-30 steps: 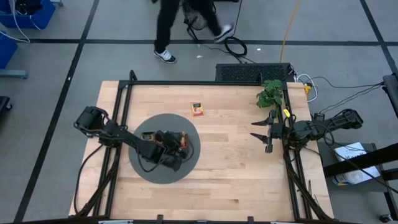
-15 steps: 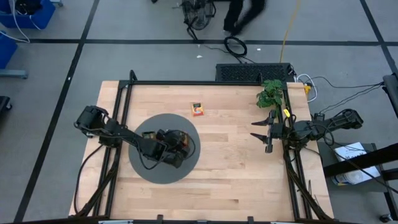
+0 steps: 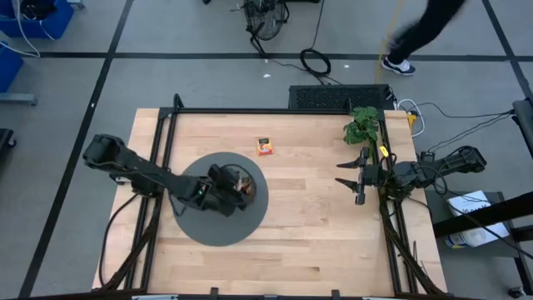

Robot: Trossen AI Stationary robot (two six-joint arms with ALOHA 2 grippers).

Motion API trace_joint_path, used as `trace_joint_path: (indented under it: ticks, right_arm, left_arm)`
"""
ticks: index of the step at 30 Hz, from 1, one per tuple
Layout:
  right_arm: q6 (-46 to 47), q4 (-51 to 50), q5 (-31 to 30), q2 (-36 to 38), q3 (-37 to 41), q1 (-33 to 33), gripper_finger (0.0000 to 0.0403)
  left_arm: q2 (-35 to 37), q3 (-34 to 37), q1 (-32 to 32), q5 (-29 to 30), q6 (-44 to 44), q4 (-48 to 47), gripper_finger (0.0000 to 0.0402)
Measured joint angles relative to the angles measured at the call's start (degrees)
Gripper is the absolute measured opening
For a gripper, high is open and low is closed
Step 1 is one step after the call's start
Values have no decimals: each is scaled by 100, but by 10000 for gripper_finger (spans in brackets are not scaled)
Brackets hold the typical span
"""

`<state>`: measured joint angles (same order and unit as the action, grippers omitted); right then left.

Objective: Pick & Place Tea
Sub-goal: Put the yellow tea bag into the right section of the wooden organizer

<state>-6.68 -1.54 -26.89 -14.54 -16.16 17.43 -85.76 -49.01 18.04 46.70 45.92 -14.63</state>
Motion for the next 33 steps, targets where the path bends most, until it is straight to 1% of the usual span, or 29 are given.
trace_joint_path:
  ticks: [3,6,8,9,10,11,14,15,17,18,21,24,26,33]
  right_arm:
    - [2,0,0,2,0,1,187]
    - [2,0,0,0,0,2,187]
    - [2,0,0,0,0,0,187]
    - [0,0,0,2,0,2,187]
    - [2,-1,1,0,0,2,187]
    - [2,0,0,0,0,1,187]
    - [1,-2,1,0,0,2,187]
    - [2,-2,0,2,0,2,187]
    - [1,0,2,0,0,2,187]
    - [0,-2,0,0,0,2,187]
    - [0,0,2,0,0,2,187]
    - [2,2,0,2,0,0,187]
    - [2,-2,0,0,0,0,187]
    - [1,-1,0,1,0,0,187]
  left_arm:
    - [342,2,-192,-9,-453,-53,291]
    - [506,-1,-473,-122,-753,-90,288]
    - [525,2,-774,-305,-900,-11,281]
    - [525,2,-993,-536,-990,101,277]
    - [524,2,-1266,-905,-1102,193,272]
    - [485,2,-1576,-1429,-1234,293,267]
    - [168,-1,-2587,-3380,-1416,621,258]
    - [48,-26,-2920,-3906,-1391,571,258]
    - [-236,-268,-3500,-4602,-1391,369,264]
    - [-355,-416,-3749,-4786,-1436,176,268]
    - [-789,-965,-4311,-4942,-1759,-429,278]
    - [-1236,-1568,-4571,-5133,-1955,-686,278]
    - [-1572,-2021,-4604,-5281,-2054,-819,275]
    - [-2973,-3726,-4333,-5246,-2352,-2296,275]
